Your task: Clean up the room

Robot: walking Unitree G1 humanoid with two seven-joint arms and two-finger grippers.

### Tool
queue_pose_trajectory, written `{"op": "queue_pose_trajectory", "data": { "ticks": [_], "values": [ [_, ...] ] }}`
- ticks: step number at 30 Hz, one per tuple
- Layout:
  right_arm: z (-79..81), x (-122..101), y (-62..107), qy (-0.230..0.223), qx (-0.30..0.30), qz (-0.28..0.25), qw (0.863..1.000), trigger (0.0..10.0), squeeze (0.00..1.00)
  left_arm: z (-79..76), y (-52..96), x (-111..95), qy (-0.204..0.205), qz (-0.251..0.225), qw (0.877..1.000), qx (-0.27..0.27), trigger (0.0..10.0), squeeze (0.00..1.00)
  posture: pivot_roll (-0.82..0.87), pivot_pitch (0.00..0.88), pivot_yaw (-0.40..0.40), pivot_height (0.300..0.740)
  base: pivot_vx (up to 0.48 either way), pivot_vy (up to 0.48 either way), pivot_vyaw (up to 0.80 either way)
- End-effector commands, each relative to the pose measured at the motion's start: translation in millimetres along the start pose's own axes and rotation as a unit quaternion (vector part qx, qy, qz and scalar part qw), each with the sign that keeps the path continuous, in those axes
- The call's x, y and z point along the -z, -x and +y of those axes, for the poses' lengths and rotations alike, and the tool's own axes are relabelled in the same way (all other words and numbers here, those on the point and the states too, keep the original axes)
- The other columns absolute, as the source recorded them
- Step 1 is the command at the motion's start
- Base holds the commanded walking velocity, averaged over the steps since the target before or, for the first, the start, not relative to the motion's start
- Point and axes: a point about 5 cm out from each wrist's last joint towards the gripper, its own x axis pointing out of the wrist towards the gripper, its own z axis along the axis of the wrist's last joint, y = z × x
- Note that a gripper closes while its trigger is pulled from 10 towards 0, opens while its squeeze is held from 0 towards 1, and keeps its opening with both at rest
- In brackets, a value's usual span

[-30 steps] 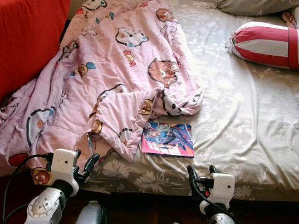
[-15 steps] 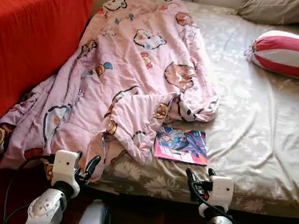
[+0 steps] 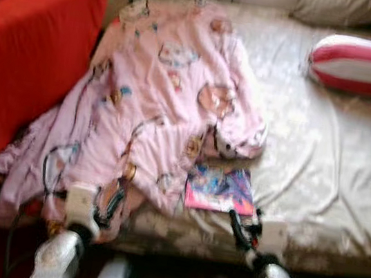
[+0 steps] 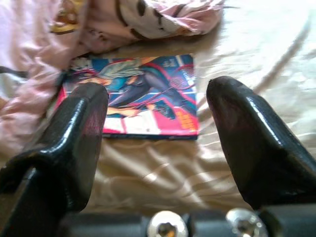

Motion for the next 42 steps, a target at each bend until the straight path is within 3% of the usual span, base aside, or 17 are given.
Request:
{"op": "queue_pose_trajectory", "data": {
  "ticks": [1,13,21,30,33,36,42],
  "values": [
    [7.2,1.3,-1.3,-0.007,-0.012,0.003,1.0,10.0,0.0,7.5,4.6,3.0,0.001,0.01,1.0,-0.009,10.0,0.0,0.02,0.187,-0.005,0.635,0.304,0.0,0.0],
    [6.8,3.0,-1.7,-0.008,-0.015,0.008,1.0,10.0,0.0,5.4,6.1,4.2,0.002,0.012,1.0,-0.003,10.0,0.0,0.02,0.185,-0.001,0.635,0.304,0.0,0.0],
    [9.2,3.8,-4.1,-0.011,-0.016,0.013,1.0,10.0,0.0,3.6,6.7,3.9,0.002,0.01,1.0,0.001,10.0,0.0,0.02,0.181,0.004,0.635,0.0,0.0,0.0],
    [6.0,7.6,-9.1,-0.007,0.024,0.041,0.999,10.0,0.0,7.6,8.9,3.0,-0.002,0.012,1.0,-0.002,10.0,0.0,0.04,0.215,0.013,0.635,0.0,0.0,0.0],
    [3.9,9.6,-8.9,-0.009,0.038,0.05,0.998,10.0,0.0,9.6,10.7,3.2,-0.005,0.014,1.0,-0.004,10.0,0.0,0.04,0.225,0.017,0.616,0.0,0.0,0.0],
    [1.6,10.9,-5.5,-0.028,0.05,0.038,0.998,10.0,0.0,12.3,12.8,2.8,-0.009,0.015,1.0,-0.005,10.0,0.0,0.05,0.235,0.026,0.606,0.0,0.0,0.0],
    [-7.8,15.0,-7.1,-0.126,0.11,0.051,0.985,10.0,0.0,14.6,13.1,0.4,-0.019,0.015,1.0,-0.002,10.0,0.0,0.08,0.246,0.04,0.606,0.0,0.0,0.0]
  ]
}}
